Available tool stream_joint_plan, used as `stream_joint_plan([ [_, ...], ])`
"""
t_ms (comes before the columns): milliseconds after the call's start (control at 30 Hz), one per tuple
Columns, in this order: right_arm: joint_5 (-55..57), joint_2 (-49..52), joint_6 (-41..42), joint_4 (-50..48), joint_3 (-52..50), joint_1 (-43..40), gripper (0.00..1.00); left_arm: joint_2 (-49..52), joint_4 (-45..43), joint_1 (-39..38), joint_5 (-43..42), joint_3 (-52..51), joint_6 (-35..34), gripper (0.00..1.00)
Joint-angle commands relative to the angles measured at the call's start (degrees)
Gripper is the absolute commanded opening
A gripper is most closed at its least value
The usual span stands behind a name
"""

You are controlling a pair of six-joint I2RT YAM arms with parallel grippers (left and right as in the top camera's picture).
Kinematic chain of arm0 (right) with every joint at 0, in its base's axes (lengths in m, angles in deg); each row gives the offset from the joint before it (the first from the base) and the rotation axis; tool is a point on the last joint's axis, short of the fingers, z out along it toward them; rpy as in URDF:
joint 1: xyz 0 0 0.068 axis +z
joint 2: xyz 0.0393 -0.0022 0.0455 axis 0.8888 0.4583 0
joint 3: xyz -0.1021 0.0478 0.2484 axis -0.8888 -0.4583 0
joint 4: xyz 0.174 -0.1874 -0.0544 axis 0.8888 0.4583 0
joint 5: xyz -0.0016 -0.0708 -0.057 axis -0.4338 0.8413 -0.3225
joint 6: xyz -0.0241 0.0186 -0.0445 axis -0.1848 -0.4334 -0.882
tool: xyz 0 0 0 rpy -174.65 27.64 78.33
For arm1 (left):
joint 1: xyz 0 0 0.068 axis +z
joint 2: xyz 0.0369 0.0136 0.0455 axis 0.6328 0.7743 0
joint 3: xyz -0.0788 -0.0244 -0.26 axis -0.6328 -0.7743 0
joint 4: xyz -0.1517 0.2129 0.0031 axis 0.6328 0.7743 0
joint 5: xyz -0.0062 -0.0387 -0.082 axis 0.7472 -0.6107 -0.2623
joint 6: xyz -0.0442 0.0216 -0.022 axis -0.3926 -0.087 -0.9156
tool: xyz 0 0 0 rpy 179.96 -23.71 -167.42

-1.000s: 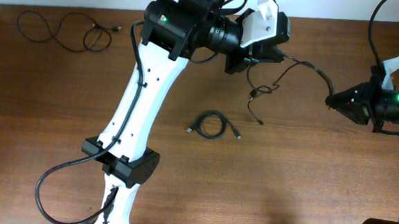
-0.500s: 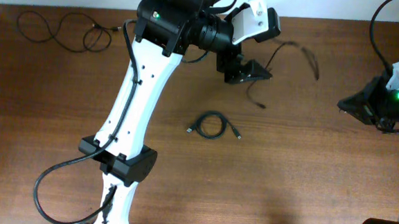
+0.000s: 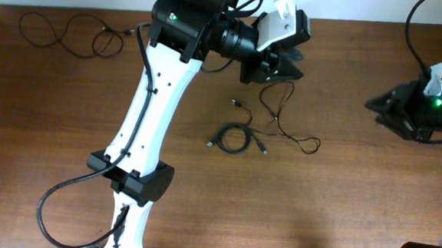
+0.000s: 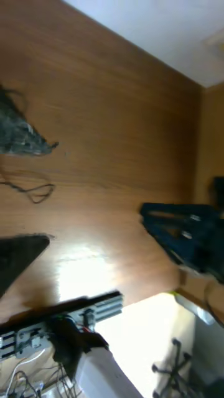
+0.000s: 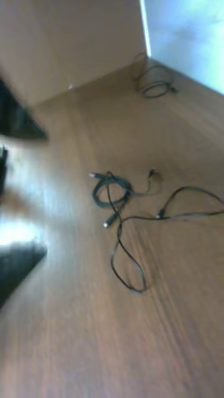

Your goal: Untangle cables

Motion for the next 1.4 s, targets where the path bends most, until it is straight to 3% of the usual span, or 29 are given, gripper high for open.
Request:
stream_joint_plan([
  [0,4.2,0.1,0.8,-1.7,1.0,0.0,0.94,0.0,3.5,-0.9,8.2,0.5,-4.2,0.57],
  [100,12.9,0.1,8.3,-4.3,1.0,-1.0,0.99,1.8,6.9,-2.5,8.9,-0.3,-4.8,0.75],
  [267,25.2,0.1,10.1,-6.0,1.0,-3.4,0.98,6.5,7.1,-6.6,14.3,-3.5,-12.3,0.81],
  [367,33.0,0.1,10.1,-4.7,1.0,-4.0,0.98,10.7,3.8,-10.6,20.7,-5.5,-18.6,0.81],
  [567,35.5,0.1,7.7,-3.9,1.0,-4.1,0.98,17.4,-0.1,-18.4,31.2,-6.0,-25.6,0.81],
  [667,37.7,0.1,7.8,-6.1,1.0,-5.5,0.98,20.2,-2.3,-22.1,37.2,-6.0,-32.4,0.82],
  [1000,37.7,0.1,8.0,-4.6,1.0,-12.8,0.98,26.9,-8.0,-29.3,43.6,-6.1,-47.3,0.71],
  [1133,37.7,0.1,8.0,-4.5,1.0,-12.8,0.98,28.5,-9.8,-29.4,48.0,-6.1,-47.5,0.66],
  [1367,37.7,0.1,8.0,-4.5,1.0,-12.8,0.98,31.3,-11.9,-29.4,54.0,-6.1,-47.8,0.65],
])
